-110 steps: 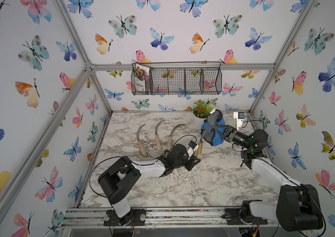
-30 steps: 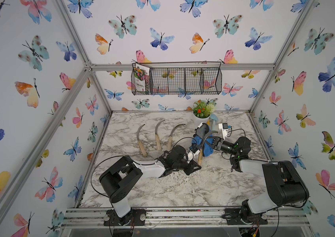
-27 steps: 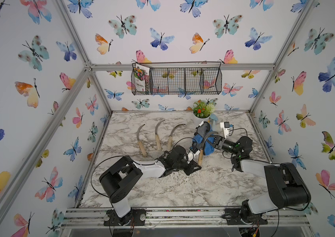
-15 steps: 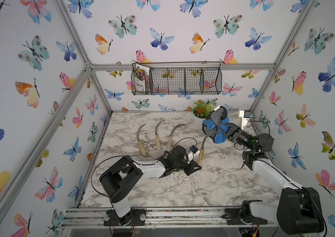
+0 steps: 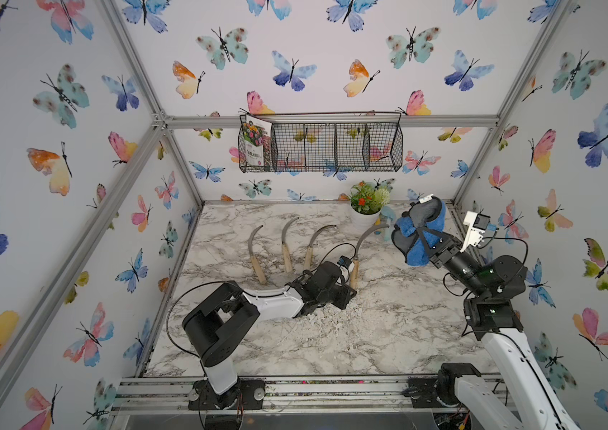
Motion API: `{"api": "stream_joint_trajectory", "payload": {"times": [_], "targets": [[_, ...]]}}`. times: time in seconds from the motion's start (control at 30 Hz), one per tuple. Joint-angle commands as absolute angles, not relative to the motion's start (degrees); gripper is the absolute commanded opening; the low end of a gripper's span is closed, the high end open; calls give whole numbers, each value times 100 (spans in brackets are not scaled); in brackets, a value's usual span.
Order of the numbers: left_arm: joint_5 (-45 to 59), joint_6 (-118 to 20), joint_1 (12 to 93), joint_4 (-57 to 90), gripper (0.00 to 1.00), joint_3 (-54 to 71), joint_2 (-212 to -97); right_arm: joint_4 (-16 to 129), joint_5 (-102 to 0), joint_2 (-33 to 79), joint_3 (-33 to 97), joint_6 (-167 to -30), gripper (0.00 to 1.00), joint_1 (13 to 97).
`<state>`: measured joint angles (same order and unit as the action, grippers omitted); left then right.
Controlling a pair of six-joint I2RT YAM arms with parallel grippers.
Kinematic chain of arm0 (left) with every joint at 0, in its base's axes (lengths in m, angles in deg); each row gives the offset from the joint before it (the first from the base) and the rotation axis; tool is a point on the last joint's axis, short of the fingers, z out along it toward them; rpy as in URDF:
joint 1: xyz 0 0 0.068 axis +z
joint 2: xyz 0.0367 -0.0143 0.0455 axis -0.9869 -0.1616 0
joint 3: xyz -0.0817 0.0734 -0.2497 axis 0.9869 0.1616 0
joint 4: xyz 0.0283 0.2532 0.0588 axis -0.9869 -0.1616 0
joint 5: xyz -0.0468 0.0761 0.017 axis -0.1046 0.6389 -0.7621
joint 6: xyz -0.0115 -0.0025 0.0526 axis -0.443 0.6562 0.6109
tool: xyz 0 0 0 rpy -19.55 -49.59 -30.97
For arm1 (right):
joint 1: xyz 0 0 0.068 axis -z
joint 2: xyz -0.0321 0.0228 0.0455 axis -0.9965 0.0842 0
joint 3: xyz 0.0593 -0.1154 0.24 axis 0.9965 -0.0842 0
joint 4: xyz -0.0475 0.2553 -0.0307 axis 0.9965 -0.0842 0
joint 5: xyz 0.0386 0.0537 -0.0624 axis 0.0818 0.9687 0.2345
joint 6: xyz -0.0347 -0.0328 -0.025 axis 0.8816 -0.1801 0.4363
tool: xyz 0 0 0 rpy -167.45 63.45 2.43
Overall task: Wipe small sickles with rags
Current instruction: Wipe the small sickle, then place the small sickle at the center of the board.
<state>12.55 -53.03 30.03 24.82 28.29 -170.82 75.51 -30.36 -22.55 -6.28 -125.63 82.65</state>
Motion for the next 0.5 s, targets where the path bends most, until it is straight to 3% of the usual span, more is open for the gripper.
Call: {"api": "stream_joint_trajectory", "payload": {"times": [0.0,0.13,0.33,0.47], "targets": [[1999,-6464,3034,1002,0,2215,-17324,5996,-4383,-2650,-804,-11792,2,8297],[2339,-6740,3043,-103,0,1389,-17702,5354,-4905,-2819,-1063,-11605,2,8293],[2012,-6739,3030,-728,0,716,-18265,5346,-4836,-2721,-1618,-11419,2,8293],[2354,-6796,3029,-1179,0,474,-18515,5236,-4976,-2425,-1674,-11196,2,8292]]}}
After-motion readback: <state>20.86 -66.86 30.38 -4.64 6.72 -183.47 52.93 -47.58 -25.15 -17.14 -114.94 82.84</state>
